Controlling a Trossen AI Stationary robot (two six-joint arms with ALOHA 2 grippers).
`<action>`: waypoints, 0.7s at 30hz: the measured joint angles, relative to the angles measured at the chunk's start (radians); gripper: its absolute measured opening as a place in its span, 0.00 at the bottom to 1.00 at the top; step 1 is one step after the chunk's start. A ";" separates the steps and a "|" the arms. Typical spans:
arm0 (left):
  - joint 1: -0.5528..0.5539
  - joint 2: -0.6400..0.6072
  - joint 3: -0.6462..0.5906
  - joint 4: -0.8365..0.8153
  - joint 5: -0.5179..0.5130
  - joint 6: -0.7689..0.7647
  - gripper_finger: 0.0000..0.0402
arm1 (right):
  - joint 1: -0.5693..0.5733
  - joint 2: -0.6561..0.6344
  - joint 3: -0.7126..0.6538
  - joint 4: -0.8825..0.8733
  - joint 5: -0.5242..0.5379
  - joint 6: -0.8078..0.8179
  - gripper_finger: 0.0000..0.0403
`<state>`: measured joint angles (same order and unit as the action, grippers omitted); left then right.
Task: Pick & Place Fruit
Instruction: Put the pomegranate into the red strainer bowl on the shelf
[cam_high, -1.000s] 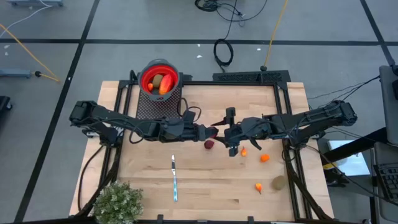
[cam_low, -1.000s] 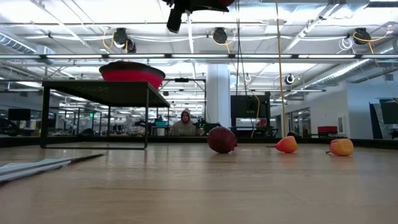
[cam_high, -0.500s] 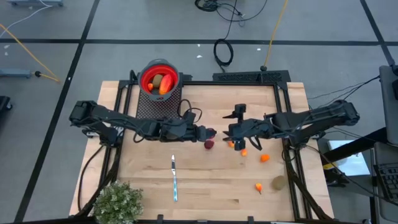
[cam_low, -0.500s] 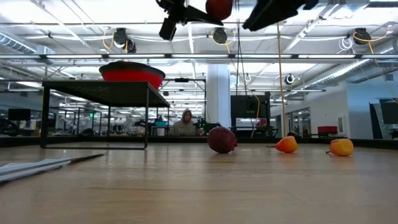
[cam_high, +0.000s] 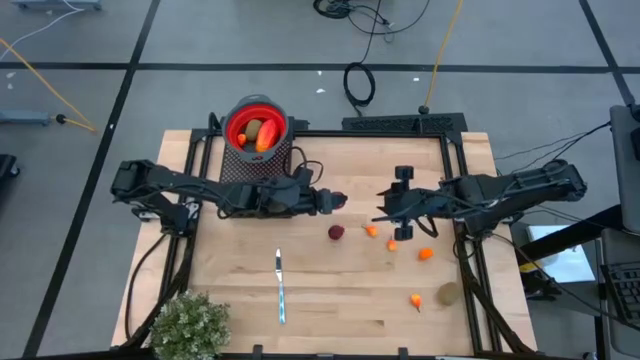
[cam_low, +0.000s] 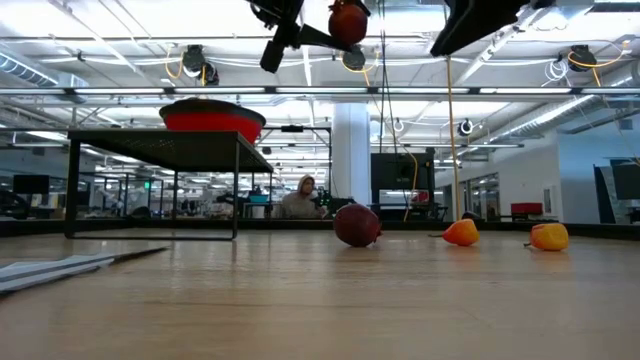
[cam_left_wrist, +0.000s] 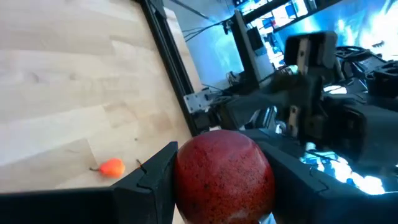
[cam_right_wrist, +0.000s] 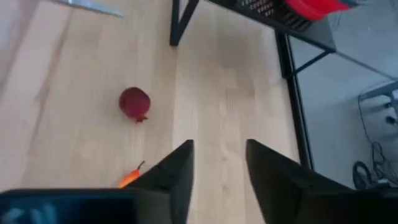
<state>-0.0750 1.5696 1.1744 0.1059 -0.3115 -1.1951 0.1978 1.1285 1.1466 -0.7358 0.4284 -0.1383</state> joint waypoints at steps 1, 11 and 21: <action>0.003 0.000 0.000 0.002 0.000 0.007 0.47 | 0.000 -0.018 -0.016 0.011 -0.015 0.000 0.28; 0.040 0.000 0.000 0.057 -0.004 0.028 0.47 | 0.000 -0.244 -0.189 0.054 -0.137 0.101 0.01; 0.099 -0.026 0.000 0.098 -0.004 0.183 0.47 | -0.001 -0.480 -0.341 0.228 -0.276 0.128 0.00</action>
<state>0.0236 1.5438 1.1744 0.2037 -0.3157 -1.0125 0.1967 0.6487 0.8058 -0.5076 0.1524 -0.0107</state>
